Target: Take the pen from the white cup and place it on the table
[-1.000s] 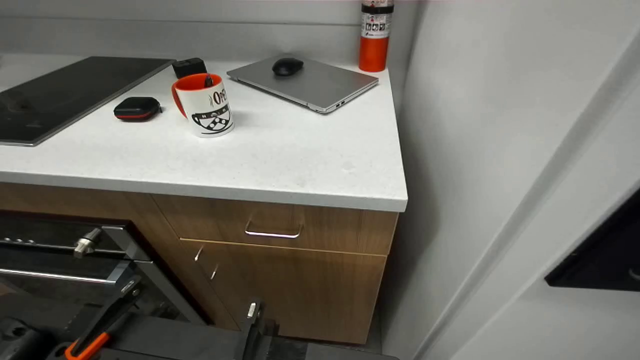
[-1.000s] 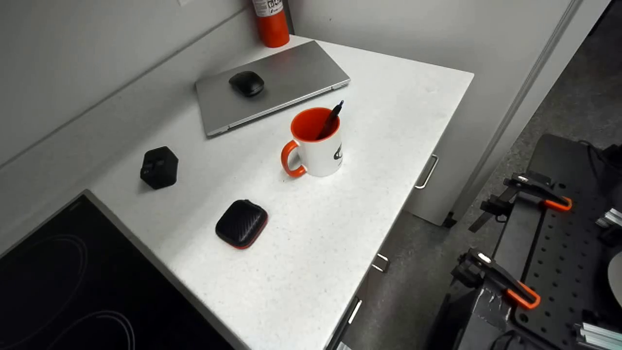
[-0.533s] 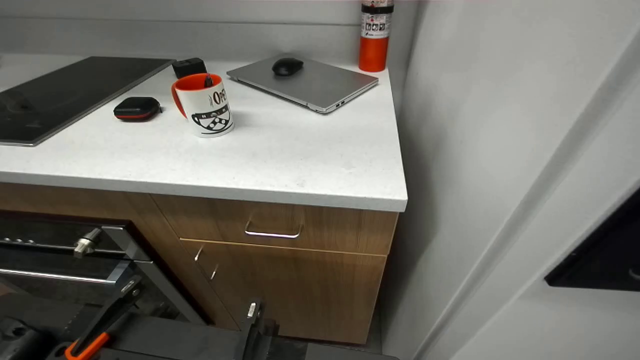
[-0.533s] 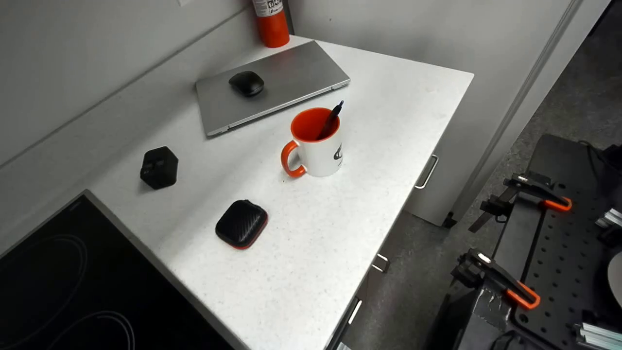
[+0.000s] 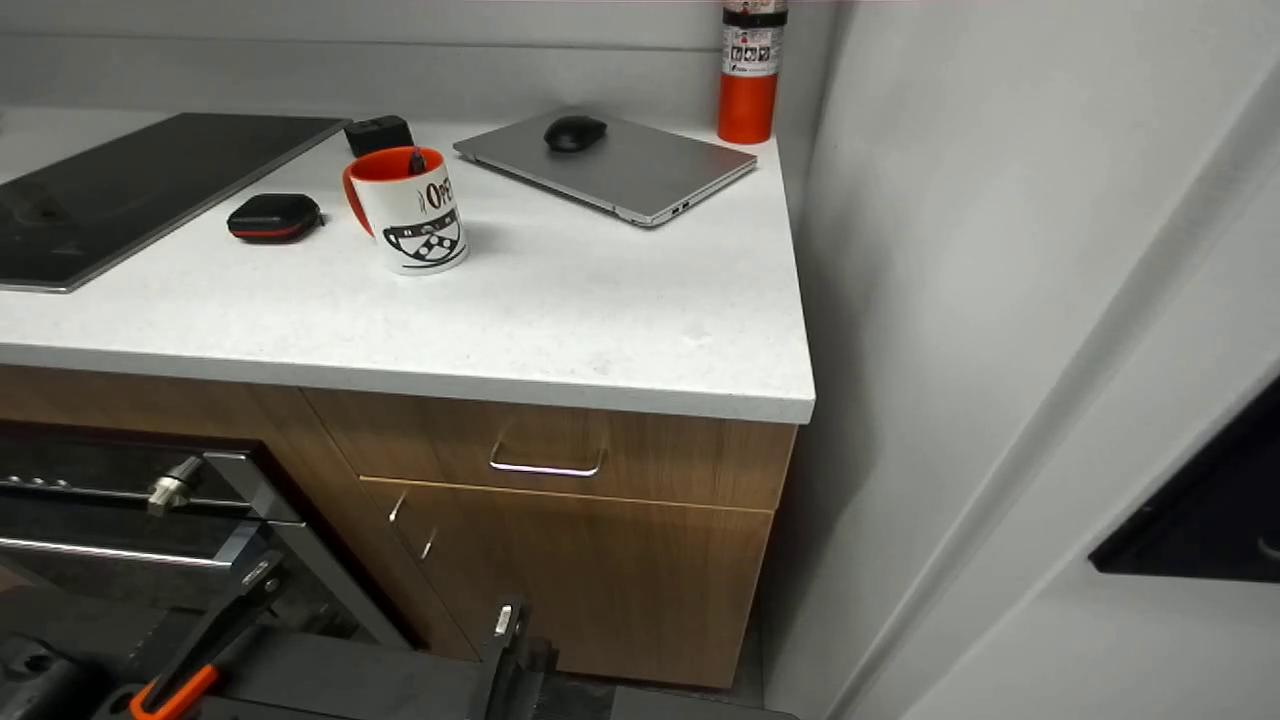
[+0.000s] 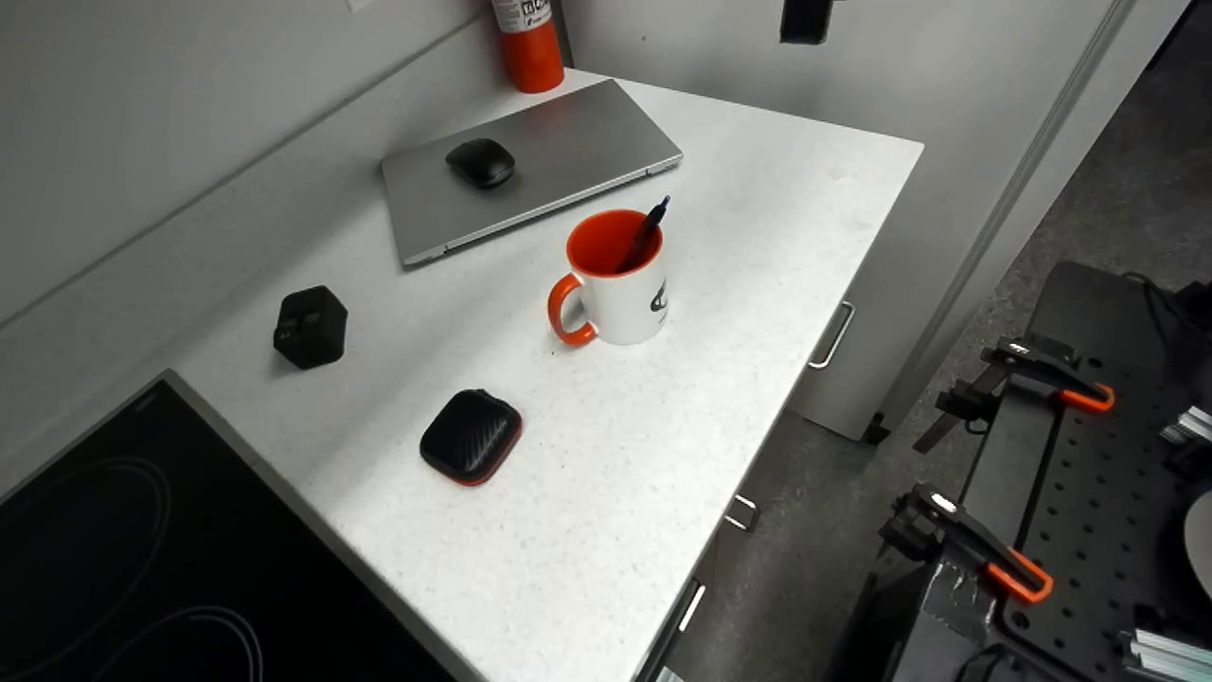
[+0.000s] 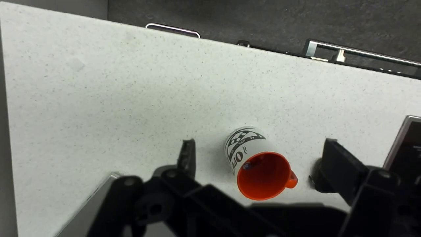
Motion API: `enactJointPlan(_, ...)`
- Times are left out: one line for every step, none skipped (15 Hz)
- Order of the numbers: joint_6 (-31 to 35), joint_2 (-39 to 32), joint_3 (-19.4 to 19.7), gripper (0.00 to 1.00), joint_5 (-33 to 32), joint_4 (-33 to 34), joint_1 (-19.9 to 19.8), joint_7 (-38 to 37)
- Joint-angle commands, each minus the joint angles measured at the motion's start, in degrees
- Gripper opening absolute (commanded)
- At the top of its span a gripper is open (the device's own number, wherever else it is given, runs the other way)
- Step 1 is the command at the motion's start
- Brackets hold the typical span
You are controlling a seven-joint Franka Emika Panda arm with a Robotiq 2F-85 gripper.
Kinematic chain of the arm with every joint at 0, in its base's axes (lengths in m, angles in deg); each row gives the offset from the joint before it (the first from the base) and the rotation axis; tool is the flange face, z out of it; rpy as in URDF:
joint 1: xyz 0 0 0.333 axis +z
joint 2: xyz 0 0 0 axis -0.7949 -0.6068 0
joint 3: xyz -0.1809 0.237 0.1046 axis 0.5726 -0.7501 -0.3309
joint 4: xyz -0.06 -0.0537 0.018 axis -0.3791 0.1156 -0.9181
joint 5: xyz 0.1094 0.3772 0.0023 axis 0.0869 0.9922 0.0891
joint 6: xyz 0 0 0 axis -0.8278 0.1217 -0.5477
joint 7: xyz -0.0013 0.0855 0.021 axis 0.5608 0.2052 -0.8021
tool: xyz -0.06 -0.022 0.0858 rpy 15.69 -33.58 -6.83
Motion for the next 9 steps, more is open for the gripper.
enactJointPlan(-0.4,-1.5,0.2,1.0,2.6,0.6,0.0,1.1)
enactJointPlan(1.2,-2.9,0.4,1.0,3.8,0.5,0.0,0.9)
enactJointPlan(3.0,-4.8,1.1,1.0,6.6,0.3,0.3,1.5)
enactJointPlan(4.1,-6.0,1.3,1.0,9.3,0.2,0.5,1.9)
enactJointPlan(6.1,-7.4,1.4,1.0,12.0,0.1,0.4,1.9)
enactJointPlan(8.5,-8.8,1.3,1.0,13.7,0.0,0.0,1.6)
enactJointPlan(9.8,-10.5,1.4,1.0,15.9,0.4,-0.1,2.3)
enactJointPlan(10.9,-12.1,1.4,1.0,18.1,0.6,-0.2,2.6)
enactJointPlan(12.3,-13.7,1.4,1.0,20.1,0.7,-0.4,3.0)
